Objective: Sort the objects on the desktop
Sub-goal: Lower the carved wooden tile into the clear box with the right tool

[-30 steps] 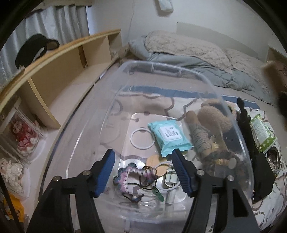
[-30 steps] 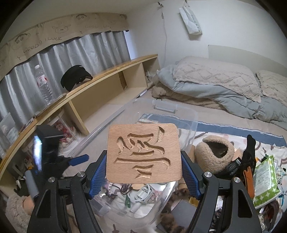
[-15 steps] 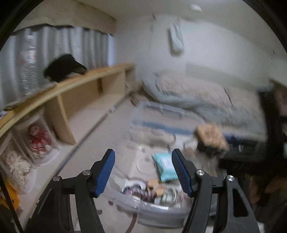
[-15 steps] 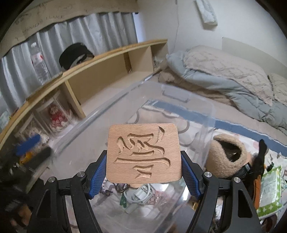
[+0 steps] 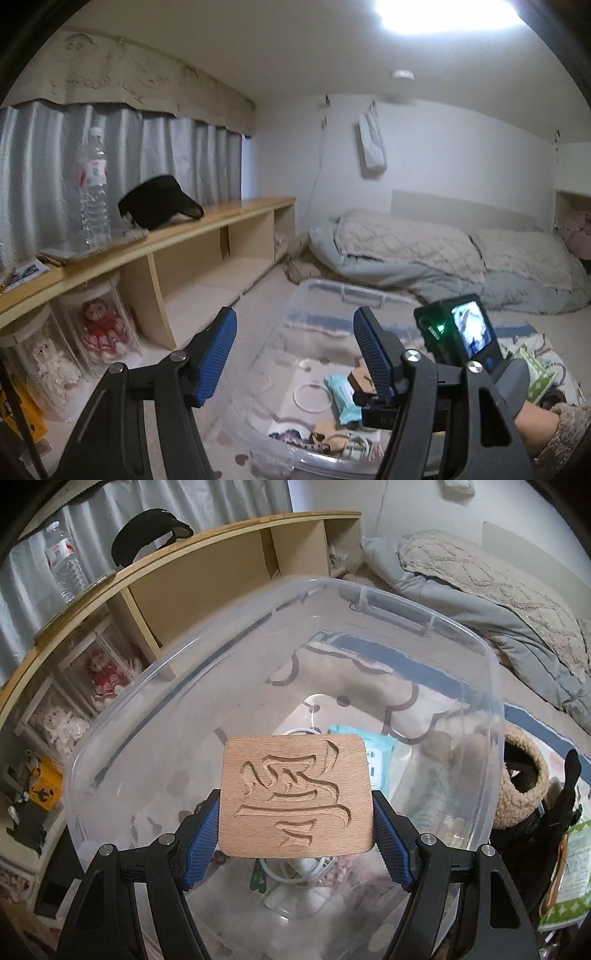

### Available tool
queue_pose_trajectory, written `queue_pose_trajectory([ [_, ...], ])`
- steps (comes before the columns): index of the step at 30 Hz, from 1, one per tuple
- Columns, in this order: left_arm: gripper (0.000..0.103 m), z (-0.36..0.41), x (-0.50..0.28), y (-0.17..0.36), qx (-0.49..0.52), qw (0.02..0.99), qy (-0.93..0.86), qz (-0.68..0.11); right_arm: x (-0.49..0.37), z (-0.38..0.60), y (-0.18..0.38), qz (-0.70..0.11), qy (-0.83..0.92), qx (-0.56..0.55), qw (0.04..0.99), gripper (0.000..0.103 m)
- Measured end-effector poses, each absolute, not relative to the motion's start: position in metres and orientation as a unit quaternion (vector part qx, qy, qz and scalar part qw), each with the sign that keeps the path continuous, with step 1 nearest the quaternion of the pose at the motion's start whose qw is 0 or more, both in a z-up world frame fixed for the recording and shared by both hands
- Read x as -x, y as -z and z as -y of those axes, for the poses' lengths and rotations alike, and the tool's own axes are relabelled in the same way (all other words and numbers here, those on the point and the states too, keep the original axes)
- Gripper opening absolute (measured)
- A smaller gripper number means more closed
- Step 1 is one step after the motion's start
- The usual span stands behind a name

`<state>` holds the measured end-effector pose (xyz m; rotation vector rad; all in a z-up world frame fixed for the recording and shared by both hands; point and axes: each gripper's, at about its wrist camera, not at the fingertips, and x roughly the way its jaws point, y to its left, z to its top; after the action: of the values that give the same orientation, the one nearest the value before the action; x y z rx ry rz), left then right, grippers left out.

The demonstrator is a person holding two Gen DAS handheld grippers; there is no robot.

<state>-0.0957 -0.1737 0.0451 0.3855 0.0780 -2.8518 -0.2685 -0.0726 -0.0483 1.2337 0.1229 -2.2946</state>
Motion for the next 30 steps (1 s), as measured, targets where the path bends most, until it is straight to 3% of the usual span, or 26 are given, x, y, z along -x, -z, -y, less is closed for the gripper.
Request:
queue_pose_trajectory([
  [16,0.066,0.183,0.087,-0.051,-0.117,0.14,0.982,-0.04,0.271,0.091,0.044,-0.077,0.831,-0.48,0.27,0.077],
  [30,0.066,0.206,0.083,-0.06,-0.114,0.118,0.982,-0.097,0.311,0.152,0.045,-0.246,0.789,-0.451,0.338,0.077],
])
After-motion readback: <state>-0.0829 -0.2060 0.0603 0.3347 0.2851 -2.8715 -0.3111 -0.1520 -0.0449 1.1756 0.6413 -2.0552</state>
